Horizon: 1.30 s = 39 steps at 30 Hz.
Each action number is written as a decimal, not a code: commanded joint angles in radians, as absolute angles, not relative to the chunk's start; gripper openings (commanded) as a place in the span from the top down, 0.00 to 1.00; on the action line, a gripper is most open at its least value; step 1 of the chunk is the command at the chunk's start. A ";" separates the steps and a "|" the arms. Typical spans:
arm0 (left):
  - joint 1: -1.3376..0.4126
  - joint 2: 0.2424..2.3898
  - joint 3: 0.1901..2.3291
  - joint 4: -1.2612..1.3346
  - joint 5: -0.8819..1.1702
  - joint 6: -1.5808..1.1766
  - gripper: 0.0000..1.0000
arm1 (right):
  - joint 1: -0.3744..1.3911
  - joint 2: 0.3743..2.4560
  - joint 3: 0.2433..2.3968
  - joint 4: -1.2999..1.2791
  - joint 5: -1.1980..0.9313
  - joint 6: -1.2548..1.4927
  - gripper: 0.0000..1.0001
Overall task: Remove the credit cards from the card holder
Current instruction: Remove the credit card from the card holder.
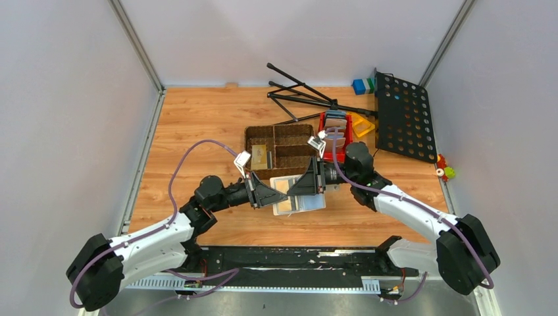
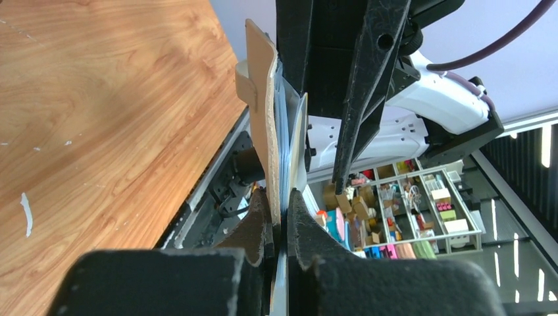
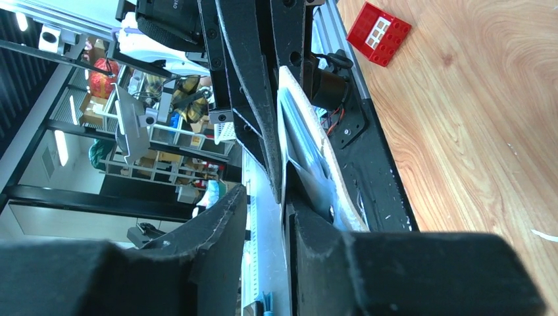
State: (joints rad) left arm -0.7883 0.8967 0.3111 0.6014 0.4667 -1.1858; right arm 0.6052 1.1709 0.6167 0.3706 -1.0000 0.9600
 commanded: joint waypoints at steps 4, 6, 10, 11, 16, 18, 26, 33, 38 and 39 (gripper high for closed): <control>-0.752 0.830 0.298 0.743 0.474 -1.222 1.00 | 0.575 1.168 0.598 0.439 -1.001 0.998 0.75; -0.744 0.825 0.289 0.755 0.477 -1.232 1.00 | 0.567 1.165 0.589 0.450 -1.005 1.003 0.77; -0.733 0.832 0.279 0.788 0.485 -1.254 1.00 | 0.563 1.161 0.583 0.458 -1.011 1.007 0.80; -0.730 0.834 0.276 0.801 0.486 -1.262 1.00 | 0.562 1.160 0.583 0.457 -1.014 1.007 0.81; -0.721 0.853 0.261 0.857 0.492 -1.293 0.97 | 0.560 1.155 0.581 0.462 -1.017 1.011 0.85; -0.721 0.865 0.258 0.889 0.496 -1.305 0.95 | 0.561 1.157 0.581 0.463 -1.016 1.011 0.89; -0.719 0.892 0.244 0.950 0.496 -1.333 0.76 | 0.558 1.149 0.591 0.401 -0.996 0.981 1.00; -0.698 0.868 0.224 0.953 0.490 -1.339 0.75 | 0.528 1.159 0.588 0.376 -1.018 0.978 1.00; -0.694 0.867 0.217 0.959 0.486 -1.344 0.82 | 0.525 1.160 0.585 0.382 -1.022 0.984 1.00; -0.692 0.865 0.215 0.961 0.484 -1.346 0.82 | 0.523 1.158 0.584 0.382 -1.022 0.982 1.00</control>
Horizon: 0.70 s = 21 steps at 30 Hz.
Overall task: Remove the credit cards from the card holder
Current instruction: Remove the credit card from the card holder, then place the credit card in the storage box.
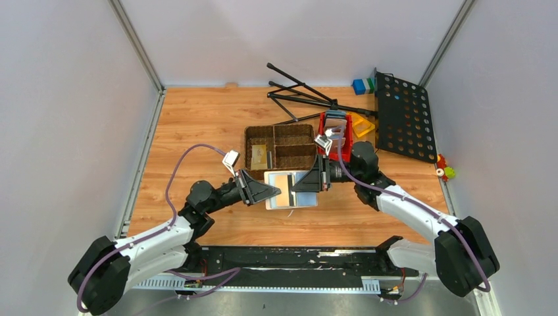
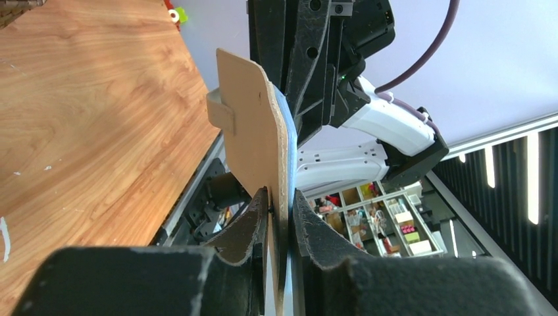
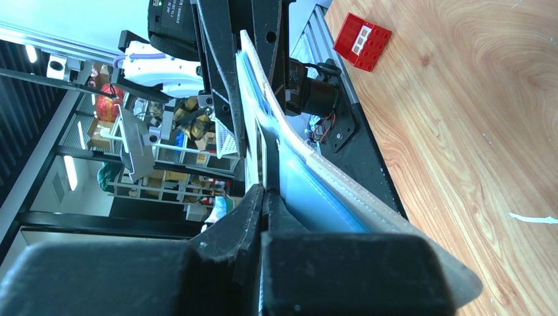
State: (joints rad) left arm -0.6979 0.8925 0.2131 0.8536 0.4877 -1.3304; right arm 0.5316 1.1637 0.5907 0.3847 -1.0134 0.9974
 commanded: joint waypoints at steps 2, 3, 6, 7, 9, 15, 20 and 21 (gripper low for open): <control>-0.687 0.861 0.211 0.970 0.482 -1.350 0.82 | 0.517 1.157 0.577 0.380 -1.022 0.983 1.00; -0.684 0.857 0.207 0.973 0.482 -1.356 0.83 | 0.511 1.155 0.571 0.379 -1.023 0.981 1.00; -0.665 0.841 0.191 0.982 0.479 -1.369 0.86 | 0.485 1.147 0.549 0.383 -1.035 0.977 1.00; -0.657 0.833 0.185 0.980 0.479 -1.371 0.86 | 0.476 1.143 0.542 0.382 -1.039 0.975 1.00; -0.636 0.815 0.177 0.958 0.482 -1.372 0.87 | 0.455 1.133 0.536 0.374 -1.046 0.968 1.00; -0.524 0.739 0.183 0.671 0.506 -1.323 0.90 | 0.401 1.132 0.587 0.215 -1.000 0.861 1.00; -0.486 0.710 0.263 0.277 0.454 -1.145 0.90 | 0.390 1.180 0.671 0.122 -0.931 0.784 1.00; -0.484 0.710 0.281 0.211 0.435 -1.111 0.89 | 0.389 1.197 0.691 0.117 -0.922 0.777 1.00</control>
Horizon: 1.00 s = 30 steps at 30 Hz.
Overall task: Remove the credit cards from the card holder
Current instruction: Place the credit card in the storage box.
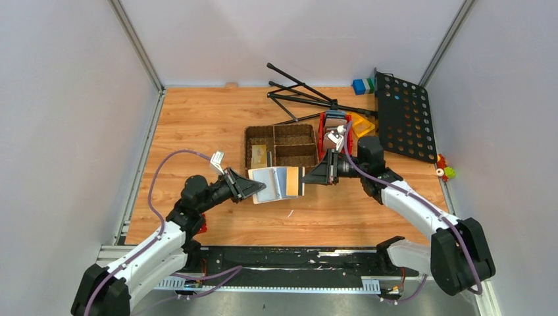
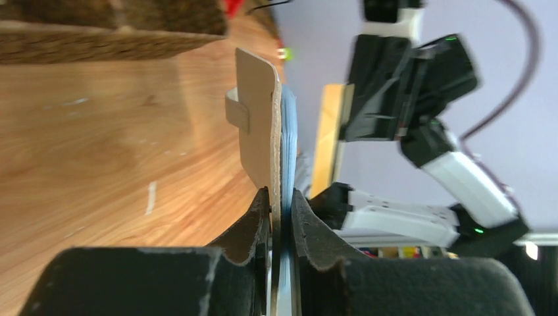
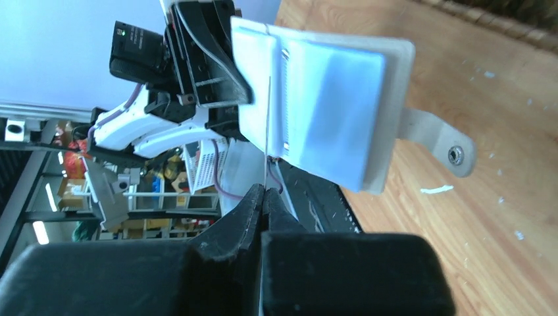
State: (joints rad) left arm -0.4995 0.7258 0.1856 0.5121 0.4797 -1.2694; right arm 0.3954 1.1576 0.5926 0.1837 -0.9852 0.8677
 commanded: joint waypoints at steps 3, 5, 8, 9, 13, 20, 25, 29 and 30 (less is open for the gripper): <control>-0.482 0.715 0.325 0.075 0.392 -1.022 0.89 | 0.391 1.264 0.757 0.136 -0.907 0.784 1.00; -0.483 0.723 0.346 0.012 0.379 -0.974 0.89 | 0.396 1.327 0.811 0.128 -0.875 0.775 1.00; -0.483 0.739 0.373 -0.068 0.378 -0.919 0.89 | 0.418 1.420 0.916 0.110 -0.832 0.751 1.00; -0.483 0.747 0.383 -0.096 0.380 -0.898 0.89 | 0.429 1.453 0.949 0.103 -0.815 0.744 1.00; -0.483 0.784 0.422 -0.197 0.362 -0.818 0.89 | 0.481 1.600 1.101 0.057 -0.741 0.704 1.00; -0.483 0.794 0.435 -0.259 0.296 -0.750 0.90 | 0.530 1.846 1.346 -0.080 -0.635 0.601 1.00; -0.482 0.795 0.446 -0.264 0.261 -0.728 0.90 | 0.552 1.958 1.458 -0.136 -0.572 0.557 1.00; -0.483 0.799 0.438 -0.236 0.260 -0.726 0.90 | 0.556 2.027 1.515 -0.127 -0.620 0.558 0.96; -0.483 0.801 0.436 -0.230 0.262 -0.725 0.90 | 0.557 2.036 1.529 -0.138 -0.629 0.548 0.88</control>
State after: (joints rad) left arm -0.4881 0.8009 0.3969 -0.2714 0.2771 -0.7589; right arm 0.5495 1.9987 1.4422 -0.1268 -0.6144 0.5953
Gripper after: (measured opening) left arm 0.173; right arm 0.031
